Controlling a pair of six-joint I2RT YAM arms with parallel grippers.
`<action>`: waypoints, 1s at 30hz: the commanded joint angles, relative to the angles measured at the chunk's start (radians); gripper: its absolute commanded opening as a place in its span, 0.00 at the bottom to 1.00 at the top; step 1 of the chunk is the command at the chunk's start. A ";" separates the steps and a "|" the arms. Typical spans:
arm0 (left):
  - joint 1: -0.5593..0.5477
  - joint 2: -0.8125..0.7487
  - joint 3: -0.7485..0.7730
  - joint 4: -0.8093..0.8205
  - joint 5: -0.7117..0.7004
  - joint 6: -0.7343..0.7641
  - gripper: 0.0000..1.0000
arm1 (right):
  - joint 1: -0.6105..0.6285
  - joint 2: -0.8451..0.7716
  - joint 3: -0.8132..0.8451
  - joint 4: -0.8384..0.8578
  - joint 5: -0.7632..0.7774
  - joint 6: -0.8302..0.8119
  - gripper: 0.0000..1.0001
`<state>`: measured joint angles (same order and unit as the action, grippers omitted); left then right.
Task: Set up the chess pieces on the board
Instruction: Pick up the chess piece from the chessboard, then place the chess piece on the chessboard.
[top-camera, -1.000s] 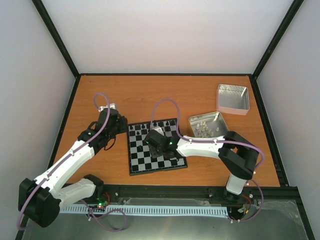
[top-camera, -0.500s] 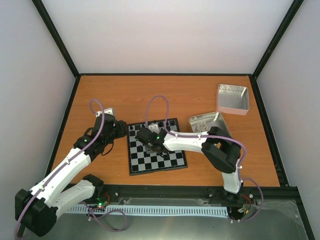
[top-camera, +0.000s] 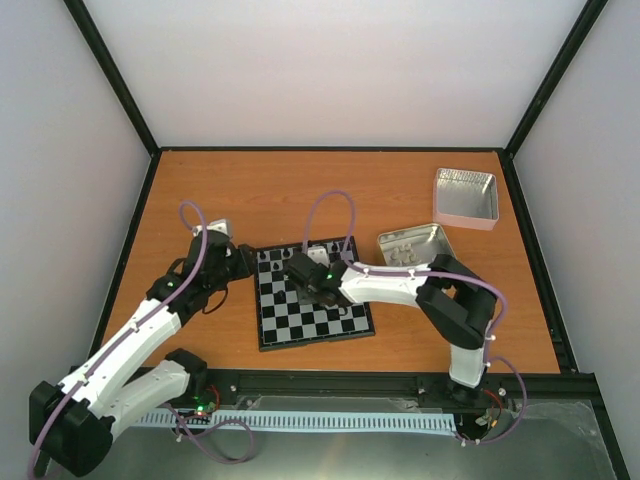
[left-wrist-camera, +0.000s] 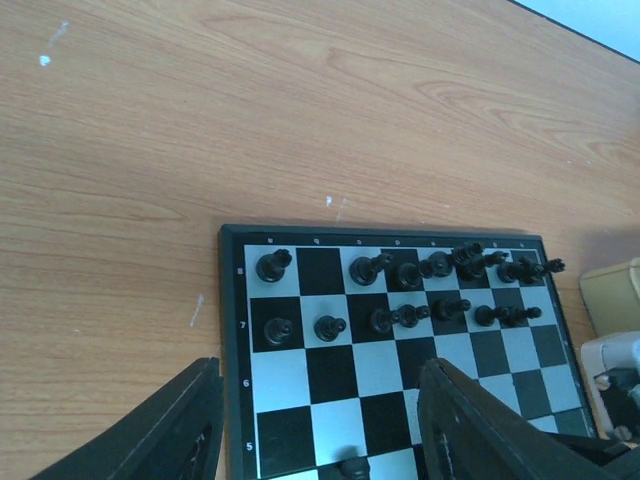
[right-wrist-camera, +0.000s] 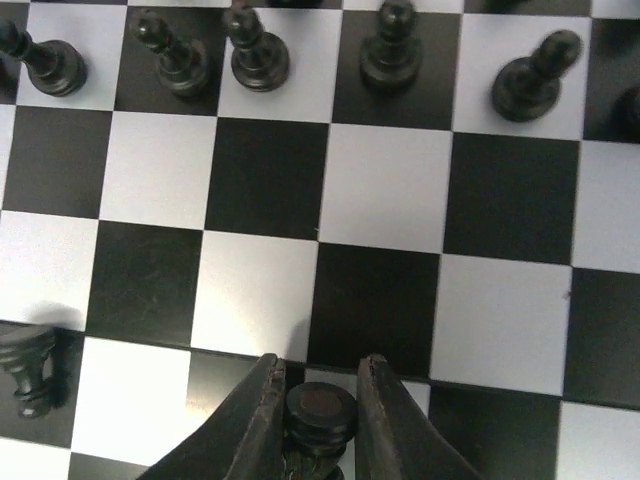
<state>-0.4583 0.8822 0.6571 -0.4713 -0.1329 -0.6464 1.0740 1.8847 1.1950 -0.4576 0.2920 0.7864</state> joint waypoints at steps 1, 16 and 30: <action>-0.003 -0.043 -0.017 0.055 0.087 0.008 0.55 | -0.036 -0.127 -0.077 0.152 -0.051 0.087 0.18; -0.023 -0.225 -0.281 0.567 0.588 0.052 0.72 | -0.074 -0.305 -0.099 0.393 -0.180 0.584 0.18; -0.029 -0.154 -0.279 0.599 0.450 -0.038 0.37 | -0.074 -0.280 -0.065 0.437 -0.264 0.716 0.18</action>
<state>-0.4789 0.7185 0.3634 0.0700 0.3538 -0.6758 1.0035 1.5940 1.1088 -0.0422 0.0422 1.4429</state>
